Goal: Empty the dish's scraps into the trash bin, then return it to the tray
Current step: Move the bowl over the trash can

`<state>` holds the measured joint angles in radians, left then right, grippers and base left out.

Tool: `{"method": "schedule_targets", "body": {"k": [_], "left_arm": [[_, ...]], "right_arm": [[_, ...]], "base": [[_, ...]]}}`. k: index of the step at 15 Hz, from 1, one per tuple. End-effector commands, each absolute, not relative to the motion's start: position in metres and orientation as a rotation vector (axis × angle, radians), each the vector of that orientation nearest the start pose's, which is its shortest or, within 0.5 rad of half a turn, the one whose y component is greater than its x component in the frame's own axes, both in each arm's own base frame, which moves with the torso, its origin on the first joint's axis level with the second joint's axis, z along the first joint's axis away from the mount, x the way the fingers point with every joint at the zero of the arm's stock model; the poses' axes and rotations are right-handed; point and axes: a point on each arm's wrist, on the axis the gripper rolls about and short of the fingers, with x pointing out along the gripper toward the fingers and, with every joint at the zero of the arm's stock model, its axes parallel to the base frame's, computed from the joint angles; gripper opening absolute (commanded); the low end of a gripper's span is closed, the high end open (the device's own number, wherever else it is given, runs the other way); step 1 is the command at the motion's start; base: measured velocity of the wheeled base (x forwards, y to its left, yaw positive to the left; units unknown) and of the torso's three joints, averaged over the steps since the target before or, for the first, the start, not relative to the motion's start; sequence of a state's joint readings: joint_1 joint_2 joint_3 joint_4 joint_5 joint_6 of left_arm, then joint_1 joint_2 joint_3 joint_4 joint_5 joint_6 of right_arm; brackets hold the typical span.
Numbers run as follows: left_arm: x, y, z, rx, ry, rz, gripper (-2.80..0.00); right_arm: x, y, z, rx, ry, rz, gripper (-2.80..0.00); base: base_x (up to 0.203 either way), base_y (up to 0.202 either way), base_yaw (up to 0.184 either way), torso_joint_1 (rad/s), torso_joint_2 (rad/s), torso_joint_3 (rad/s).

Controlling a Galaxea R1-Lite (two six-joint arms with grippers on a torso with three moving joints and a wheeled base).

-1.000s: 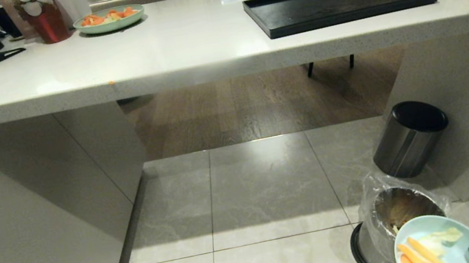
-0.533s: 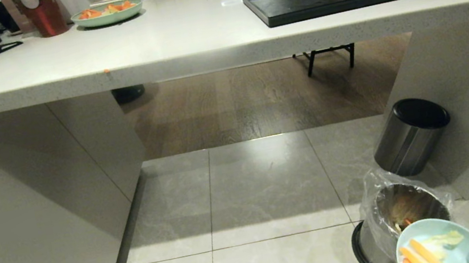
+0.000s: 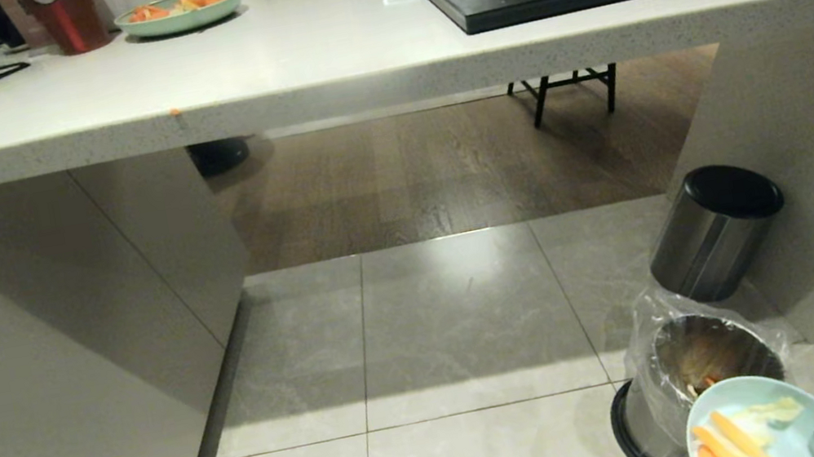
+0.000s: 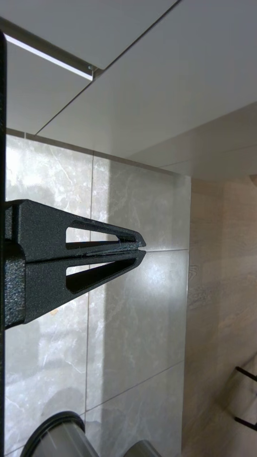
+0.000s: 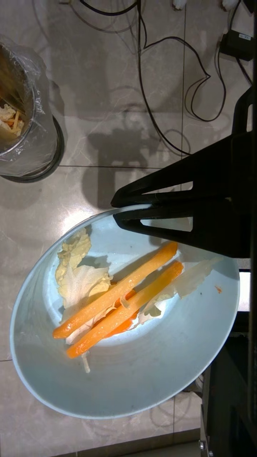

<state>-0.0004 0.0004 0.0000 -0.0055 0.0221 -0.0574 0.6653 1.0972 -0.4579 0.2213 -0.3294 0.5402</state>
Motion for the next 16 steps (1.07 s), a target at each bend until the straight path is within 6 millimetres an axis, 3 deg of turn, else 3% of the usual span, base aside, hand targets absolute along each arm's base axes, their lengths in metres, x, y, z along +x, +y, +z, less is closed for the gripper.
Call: {"method": "schedule_targets", "body": {"k": [1, 16], "left_arm": [[-0.0228, 0.0006, 0.0761, -0.058, -0.007, 0.021, -2.80], [-0.0227, 0.0005, 0.0761, -0.058, -0.006, 0.022, -2.80]], "right_arm": [[0.0944, 0.0648, 0.1464, 0.100, 0.811, 0.097, -2.80], [0.0964, 0.0664, 0.1445, 0.106, 0.798, 0.103, -2.80]], "base": [[0.000, 0.000, 0.000, 0.000, 0.00, 0.000], [0.000, 0.000, 0.000, 0.000, 0.00, 0.000]]}}
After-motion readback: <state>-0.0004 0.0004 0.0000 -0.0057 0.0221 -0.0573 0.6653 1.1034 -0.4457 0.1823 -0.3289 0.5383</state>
